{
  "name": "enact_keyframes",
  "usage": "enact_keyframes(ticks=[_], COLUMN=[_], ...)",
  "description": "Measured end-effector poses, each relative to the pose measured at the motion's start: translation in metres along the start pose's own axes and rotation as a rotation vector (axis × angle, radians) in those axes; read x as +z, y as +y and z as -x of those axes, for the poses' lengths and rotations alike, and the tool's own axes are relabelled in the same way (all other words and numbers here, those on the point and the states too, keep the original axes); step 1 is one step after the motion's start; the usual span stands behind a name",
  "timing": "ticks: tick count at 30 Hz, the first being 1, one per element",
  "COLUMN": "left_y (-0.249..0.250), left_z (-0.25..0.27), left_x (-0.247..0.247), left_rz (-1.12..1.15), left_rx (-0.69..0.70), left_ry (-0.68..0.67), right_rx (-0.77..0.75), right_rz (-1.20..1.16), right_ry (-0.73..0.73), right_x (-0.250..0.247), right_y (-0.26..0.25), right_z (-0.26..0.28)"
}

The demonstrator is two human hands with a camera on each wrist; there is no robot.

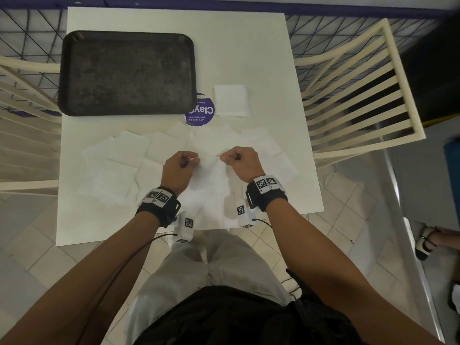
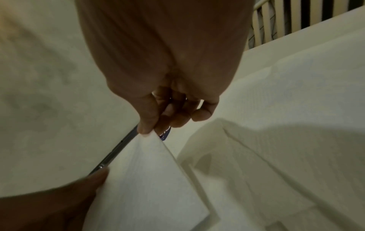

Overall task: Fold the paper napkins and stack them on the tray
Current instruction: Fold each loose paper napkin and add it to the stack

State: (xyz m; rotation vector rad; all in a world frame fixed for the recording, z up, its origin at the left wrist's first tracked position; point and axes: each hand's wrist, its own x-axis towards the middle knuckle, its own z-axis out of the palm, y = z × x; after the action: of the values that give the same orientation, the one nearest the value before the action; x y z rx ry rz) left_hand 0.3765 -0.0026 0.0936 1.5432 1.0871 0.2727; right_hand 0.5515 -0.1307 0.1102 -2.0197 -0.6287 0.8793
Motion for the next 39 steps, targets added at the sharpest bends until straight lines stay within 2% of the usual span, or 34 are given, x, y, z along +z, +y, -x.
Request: enact_keyframes(ticks=[6, 12, 15, 21, 26, 31, 39], left_y=[-0.007, 0.001, 0.004, 0.007, 0.012, 0.007, 0.003], left_z=[-0.001, -0.001, -0.005, -0.015, -0.016, -0.021, -0.029], left_x=[-0.003, 0.001, 0.003, 0.004, 0.004, 0.001, 0.005], left_rz=[-0.062, -0.117, -0.112, -0.132, -0.036, -0.075, -0.123], left_rx=[-0.054, 0.064, 0.062, 0.022, -0.046, -0.115, -0.169], left_ry=[-0.051, 0.027, 0.057, 0.084, 0.007, -0.064, -0.076], right_rx=[0.017, 0.047, 0.101, 0.068, 0.048, 0.043, 0.07], right_rz=[-0.008, 0.027, 0.025, 0.059, 0.093, 0.144, 0.308], right_ry=[-0.009, -0.107, -0.136, -0.13, 0.008, 0.126, 0.166], right_x=[-0.003, 0.008, 0.009, 0.002, -0.021, -0.053, -0.075], right_y=[-0.004, -0.005, -0.006, -0.007, -0.016, -0.033, -0.039], right_z=[-0.004, -0.004, -0.001, -0.009, -0.05, -0.107, -0.185])
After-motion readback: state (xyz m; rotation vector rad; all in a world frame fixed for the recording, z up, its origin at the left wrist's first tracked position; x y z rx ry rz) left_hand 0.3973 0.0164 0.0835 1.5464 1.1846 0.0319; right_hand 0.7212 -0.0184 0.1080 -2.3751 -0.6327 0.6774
